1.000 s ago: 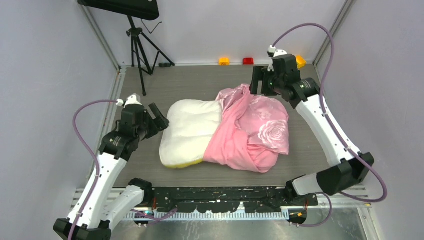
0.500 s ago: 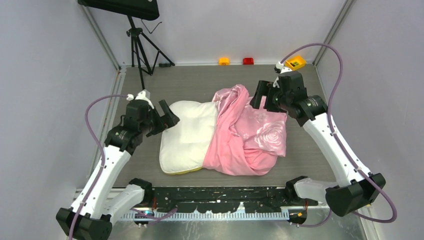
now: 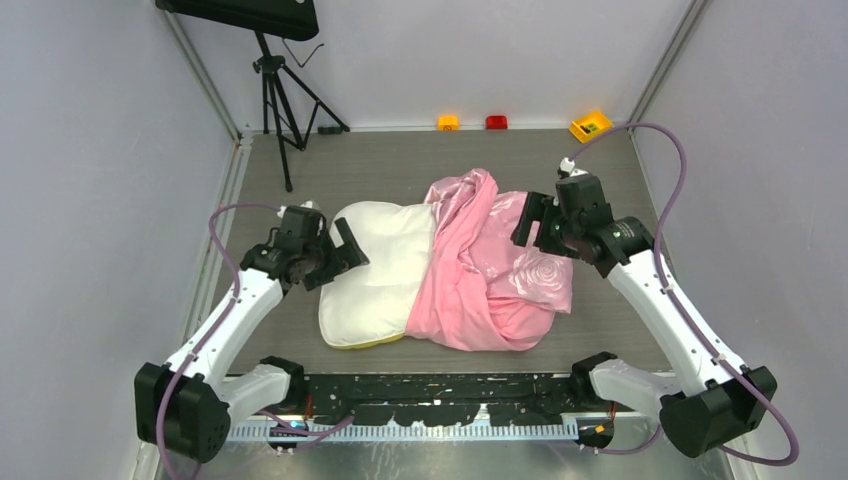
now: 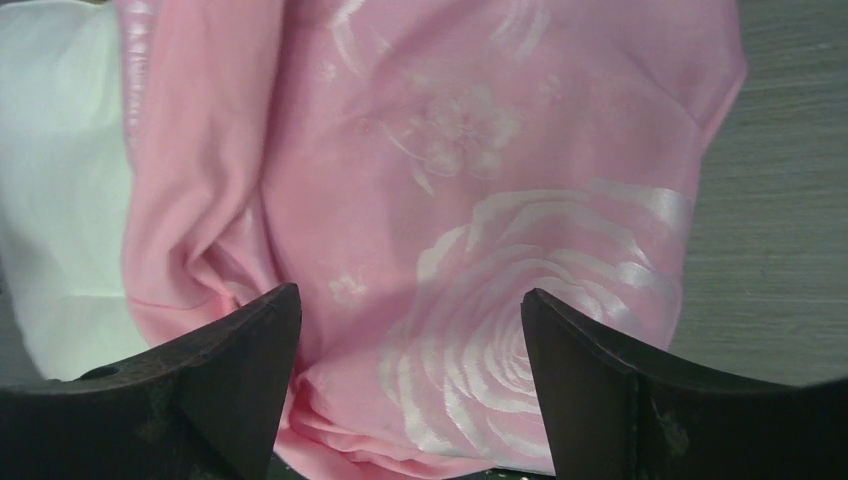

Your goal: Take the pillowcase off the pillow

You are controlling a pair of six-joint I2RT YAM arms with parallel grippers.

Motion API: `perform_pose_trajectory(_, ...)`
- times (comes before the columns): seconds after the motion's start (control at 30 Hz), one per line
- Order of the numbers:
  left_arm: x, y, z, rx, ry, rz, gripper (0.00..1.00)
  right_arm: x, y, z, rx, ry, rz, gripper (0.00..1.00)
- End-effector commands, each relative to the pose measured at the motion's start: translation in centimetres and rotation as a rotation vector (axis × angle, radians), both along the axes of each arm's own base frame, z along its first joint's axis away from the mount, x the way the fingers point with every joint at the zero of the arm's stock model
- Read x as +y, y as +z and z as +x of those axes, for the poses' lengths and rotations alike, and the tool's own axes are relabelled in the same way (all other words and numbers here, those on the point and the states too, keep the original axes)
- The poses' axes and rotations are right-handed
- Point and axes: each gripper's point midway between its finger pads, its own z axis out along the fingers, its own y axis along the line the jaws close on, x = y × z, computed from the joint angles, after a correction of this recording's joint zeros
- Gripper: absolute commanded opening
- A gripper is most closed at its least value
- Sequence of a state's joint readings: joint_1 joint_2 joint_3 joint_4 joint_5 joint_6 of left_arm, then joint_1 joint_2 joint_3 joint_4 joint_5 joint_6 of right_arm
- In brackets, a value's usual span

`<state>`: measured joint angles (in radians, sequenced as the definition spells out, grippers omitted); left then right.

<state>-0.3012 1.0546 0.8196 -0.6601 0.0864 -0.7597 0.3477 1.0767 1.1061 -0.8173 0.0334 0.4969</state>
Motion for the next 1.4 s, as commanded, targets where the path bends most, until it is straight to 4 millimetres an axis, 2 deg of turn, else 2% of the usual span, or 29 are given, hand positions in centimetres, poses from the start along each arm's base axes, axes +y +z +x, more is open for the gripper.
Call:
perform_pose_trajectory(0.0,1.2,-0.8,1.1,0.002,0.073,0.062,1.00,-3.5,-2.1,-1.1,0.071,-0.137,-0.141,0.85)
perform_pose_trajectory(0.07,1.8,-1.6,1.0,0.015,0.094,0.090,1.00,-5.7,-2.7,-1.6,0.071,-0.222,-0.225,0.87)
perform_pose_trajectory(0.17,1.9,-2.2,0.9,0.018,0.111,0.088,1.00,-7.2,-3.3,-2.7,0.087,-0.338,-0.237,0.88)
perform_pose_trajectory(0.33,1.5,-3.3,0.9,0.036,0.100,0.069,1.00,-8.2,-4.8,-4.1,0.098,-0.449,-0.210,0.86)
perform_pose_trajectory(0.43,0.2,-4.5,0.9,0.054,0.089,-0.001,0.99,-7.8,-6.3,-4.2,0.108,-0.454,-0.181,0.81)
perform_pose_trajectory(0.5,-0.9,-5.3,1.0,0.062,0.086,-0.065,0.95,-7.1,-6.9,-4.0,0.113,-0.447,-0.145,0.67)
perform_pose_trajectory(0.53,-1.2,-5.6,1.1,0.063,0.086,-0.089,0.92,-6.7,-7.0,-3.8,0.110,-0.443,-0.124,0.54)
perform_pose_trajectory(0.6,-1.5,-5.9,1.3,0.050,0.084,-0.106,0.77,-6.3,-6.6,-3.2,0.085,-0.442,-0.091,0.21)
perform_pose_trajectory(0.63,-1.4,-5.9,1.5,0.037,0.087,-0.101,0.61,-6.2,-6.4,-3.0,0.072,-0.444,-0.082,0.05)
perform_pose_trajectory(0.67,-1.1,-5.9,1.7,0.022,0.089,-0.091,0.41,-6.3,-6.0,-2.8,0.058,-0.451,-0.080,0.01)
perform_pose_trajectory(0.7,-0.7,-5.8,1.9,0.008,0.097,-0.078,0.18,-6.5,-5.6,-2.6,0.042,-0.461,-0.080,0.00)
perform_pose_trajectory(0.73,-0.1,-5.7,2.2,-0.003,0.113,-0.057,0.03,-6.8,-5.2,-2.5,0.024,-0.471,-0.086,0.00)
perform_pose_trajectory(0.77,0.6,-5.6,2.4,-0.007,0.129,-0.035,0.00,-7.2,-4.6,-2.3,0.002,-0.486,-0.098,0.00)
perform_pose_trajectory(0.87,3.9,-5.2,2.5,0.017,0.218,0.041,0.00,-9.8,-2.7,-2.3,-0.064,-0.587,-0.182,0.00)
perform_pose_trajectory(0.97,9.4,-4.2,2.3,0.041,0.395,0.143,0.00,-13.7,-0.4,-3.5,-0.143,-0.778,-0.289,0.00)
perform_pose_trajectory(1.03,11.8,-3.1,1.8,0.024,0.485,0.195,0.00,-15.3,1.0,-4.1,-0.204,-0.851,-0.326,0.00)
perform_pose_trajectory(1.13,13.2,-1.8,1.1,-0.033,0.563,0.217,0.00,-16.8,2.4,-4.9,-0.278,-0.916,-0.343,0.00)
perform_pose_trajectory(1.27,13.5,-1.3,0.6,-0.109,0.622,0.182,0.00,-17.5,3.4,-5.3,-0.323,-0.935,-0.352,0.00)
perform_pose_trajectory(1.37,14.9,-0.7,-0.3,-0.127,0.685,0.236,0.00,-18.4,4.1,-5.8,-0.350,-0.975,-0.387,0.00)
